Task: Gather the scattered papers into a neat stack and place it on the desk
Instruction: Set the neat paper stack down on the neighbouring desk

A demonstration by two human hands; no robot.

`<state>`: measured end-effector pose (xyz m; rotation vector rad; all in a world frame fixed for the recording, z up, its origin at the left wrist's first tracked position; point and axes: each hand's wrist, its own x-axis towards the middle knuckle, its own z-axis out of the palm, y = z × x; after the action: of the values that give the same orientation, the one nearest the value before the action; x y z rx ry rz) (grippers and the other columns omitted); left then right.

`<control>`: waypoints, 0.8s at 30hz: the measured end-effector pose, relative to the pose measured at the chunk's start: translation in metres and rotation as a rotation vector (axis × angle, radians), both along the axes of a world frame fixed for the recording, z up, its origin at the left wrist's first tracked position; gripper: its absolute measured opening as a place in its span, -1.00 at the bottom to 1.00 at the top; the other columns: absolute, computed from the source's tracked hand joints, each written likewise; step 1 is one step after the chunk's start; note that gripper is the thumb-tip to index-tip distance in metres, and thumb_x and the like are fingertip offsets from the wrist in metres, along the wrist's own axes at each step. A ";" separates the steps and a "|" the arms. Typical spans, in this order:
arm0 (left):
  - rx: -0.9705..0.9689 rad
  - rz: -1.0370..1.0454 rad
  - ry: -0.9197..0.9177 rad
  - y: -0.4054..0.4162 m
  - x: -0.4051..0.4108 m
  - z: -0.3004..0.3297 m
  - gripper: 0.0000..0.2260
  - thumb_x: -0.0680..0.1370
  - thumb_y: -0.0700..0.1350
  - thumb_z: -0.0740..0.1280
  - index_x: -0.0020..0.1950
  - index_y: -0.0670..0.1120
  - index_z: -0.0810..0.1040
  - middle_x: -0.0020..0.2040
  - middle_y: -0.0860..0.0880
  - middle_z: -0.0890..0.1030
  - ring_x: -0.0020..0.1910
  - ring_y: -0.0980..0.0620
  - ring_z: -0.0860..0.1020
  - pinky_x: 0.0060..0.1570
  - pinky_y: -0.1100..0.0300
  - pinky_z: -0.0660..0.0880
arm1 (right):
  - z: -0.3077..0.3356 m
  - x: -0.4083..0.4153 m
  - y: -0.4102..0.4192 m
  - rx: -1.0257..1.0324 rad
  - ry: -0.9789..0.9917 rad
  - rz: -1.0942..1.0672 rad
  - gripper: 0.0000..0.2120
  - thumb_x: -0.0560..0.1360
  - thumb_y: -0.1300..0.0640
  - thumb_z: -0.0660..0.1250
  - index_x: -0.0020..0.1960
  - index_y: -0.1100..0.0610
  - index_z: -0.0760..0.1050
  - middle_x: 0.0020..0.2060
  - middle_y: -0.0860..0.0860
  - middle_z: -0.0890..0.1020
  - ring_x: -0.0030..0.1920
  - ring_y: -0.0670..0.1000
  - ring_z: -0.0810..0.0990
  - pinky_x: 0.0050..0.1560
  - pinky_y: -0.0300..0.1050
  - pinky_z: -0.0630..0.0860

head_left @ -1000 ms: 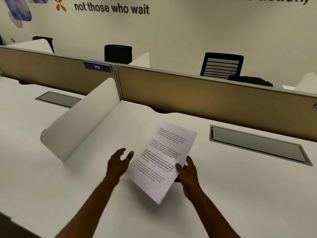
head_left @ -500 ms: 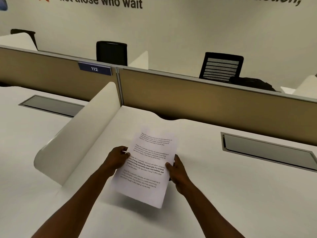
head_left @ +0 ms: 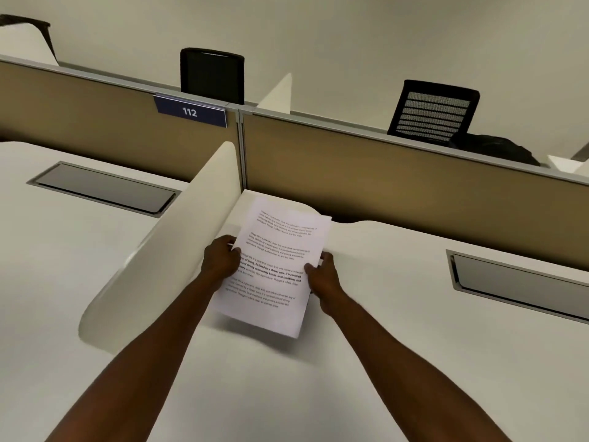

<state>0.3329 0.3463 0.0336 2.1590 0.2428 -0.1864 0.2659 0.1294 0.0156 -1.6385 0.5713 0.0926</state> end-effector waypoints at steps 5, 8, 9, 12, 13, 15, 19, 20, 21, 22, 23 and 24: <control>0.071 0.049 -0.039 -0.002 0.041 -0.003 -0.74 0.58 -0.25 0.25 0.25 -0.26 0.53 0.21 -0.28 0.61 0.15 -0.26 0.58 0.05 0.05 0.48 | 0.001 0.049 0.021 0.098 0.084 -0.069 -0.72 0.56 0.27 0.20 0.19 0.00 0.28 0.07 0.06 0.56 0.03 0.10 0.61 -0.04 0.00 0.61; 0.109 0.057 -0.022 -0.001 0.064 -0.009 -0.73 0.55 -0.24 0.25 0.23 -0.25 0.51 0.20 -0.28 0.60 0.12 -0.28 0.59 0.07 -0.02 0.53 | -0.006 0.070 0.031 0.165 0.116 -0.099 -0.73 0.55 0.27 0.22 0.20 0.03 0.32 0.15 0.11 0.58 0.06 0.12 0.62 0.06 0.06 0.61; 0.126 0.054 -0.017 0.000 0.071 -0.012 -0.73 0.55 -0.23 0.25 0.23 -0.24 0.50 0.19 -0.27 0.61 0.11 -0.28 0.60 0.05 -0.02 0.54 | -0.009 0.075 0.032 0.191 0.120 -0.112 -0.72 0.55 0.26 0.24 0.22 0.05 0.35 0.16 0.12 0.58 0.02 0.10 0.62 0.06 0.05 0.60; 0.177 0.036 -0.010 0.003 0.088 -0.020 -0.71 0.54 -0.21 0.27 0.25 -0.23 0.49 0.18 -0.26 0.61 0.10 -0.26 0.61 -0.02 0.02 0.53 | -0.018 0.088 0.033 0.231 0.150 -0.109 -0.54 0.56 0.25 0.28 0.43 0.13 0.31 0.13 0.13 0.56 0.00 0.09 0.61 0.07 0.03 0.59; 0.189 0.033 -0.002 0.004 0.092 -0.023 -0.70 0.54 -0.20 0.28 0.26 -0.22 0.48 0.19 -0.25 0.61 0.11 -0.26 0.61 -0.03 0.03 0.52 | -0.021 0.090 0.033 0.231 0.164 -0.099 -0.50 0.56 0.24 0.28 0.47 0.14 0.27 0.06 0.12 0.56 -0.01 0.10 0.60 0.03 -0.01 0.59; 0.207 0.033 0.010 0.007 0.098 -0.029 -0.69 0.53 -0.20 0.29 0.27 -0.22 0.48 0.20 -0.24 0.61 0.13 -0.26 0.61 -0.06 0.05 0.50 | -0.026 0.092 0.032 0.221 0.184 -0.085 -0.58 0.55 0.21 0.31 0.38 0.10 0.32 -0.09 0.09 0.55 -0.15 0.06 0.55 -0.19 -0.11 0.53; 0.252 -0.017 0.070 0.011 0.106 -0.042 -0.67 0.52 -0.21 0.29 0.27 -0.27 0.46 0.25 -0.27 0.57 0.21 -0.27 0.55 0.10 0.01 0.50 | -0.037 0.093 0.031 0.227 0.198 -0.140 -0.77 0.52 0.19 0.35 0.13 0.09 0.39 -0.04 0.14 0.59 -0.14 0.07 0.52 -0.28 -0.14 0.45; 0.270 -0.041 0.095 0.012 0.108 -0.045 -0.65 0.53 -0.20 0.29 0.29 -0.28 0.45 0.27 -0.28 0.55 0.24 -0.27 0.53 0.14 0.00 0.49 | -0.038 0.093 0.030 0.222 0.188 -0.151 -0.82 0.50 0.20 0.36 0.08 0.11 0.43 -0.06 0.16 0.60 -0.15 0.08 0.51 -0.28 -0.13 0.45; 0.285 -0.059 0.114 0.012 0.109 -0.048 -0.64 0.53 -0.18 0.29 0.30 -0.28 0.43 0.29 -0.28 0.52 0.27 -0.27 0.51 0.18 -0.01 0.47 | -0.039 0.094 0.031 0.215 0.172 -0.157 -0.88 0.49 0.20 0.36 0.00 0.13 0.47 -0.10 0.16 0.59 -0.17 0.08 0.50 -0.28 -0.12 0.45; 0.295 -0.073 0.121 0.011 0.110 -0.050 -0.62 0.54 -0.16 0.29 0.33 -0.29 0.41 0.31 -0.29 0.49 0.29 -0.26 0.48 0.21 -0.02 0.45 | -0.040 0.096 0.031 0.211 0.154 -0.162 -0.93 0.47 0.21 0.36 -0.07 0.15 0.49 -0.14 0.15 0.58 -0.19 0.09 0.49 -0.28 -0.10 0.44; 0.301 -0.086 0.122 0.011 0.112 -0.051 -0.59 0.56 -0.14 0.29 0.36 -0.28 0.38 0.33 -0.30 0.46 0.31 -0.27 0.46 0.24 -0.03 0.43 | -0.040 0.097 0.031 0.212 0.135 -0.166 -0.95 0.46 0.21 0.37 -0.13 0.15 0.50 -0.17 0.14 0.59 -0.20 0.09 0.48 -0.27 -0.07 0.42; 0.312 -0.105 0.119 0.010 0.114 -0.051 -0.54 0.57 -0.11 0.29 0.41 -0.28 0.33 0.35 -0.31 0.44 0.34 -0.28 0.43 0.27 -0.05 0.41 | -0.039 0.098 0.032 0.204 0.115 -0.167 -0.95 0.45 0.20 0.38 -0.17 0.15 0.52 -0.19 0.12 0.60 -0.20 0.09 0.48 -0.24 -0.04 0.41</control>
<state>0.4470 0.3560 -0.0177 2.4756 0.2388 -0.3576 0.3639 0.1614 -0.0234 -1.3888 0.7599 0.1189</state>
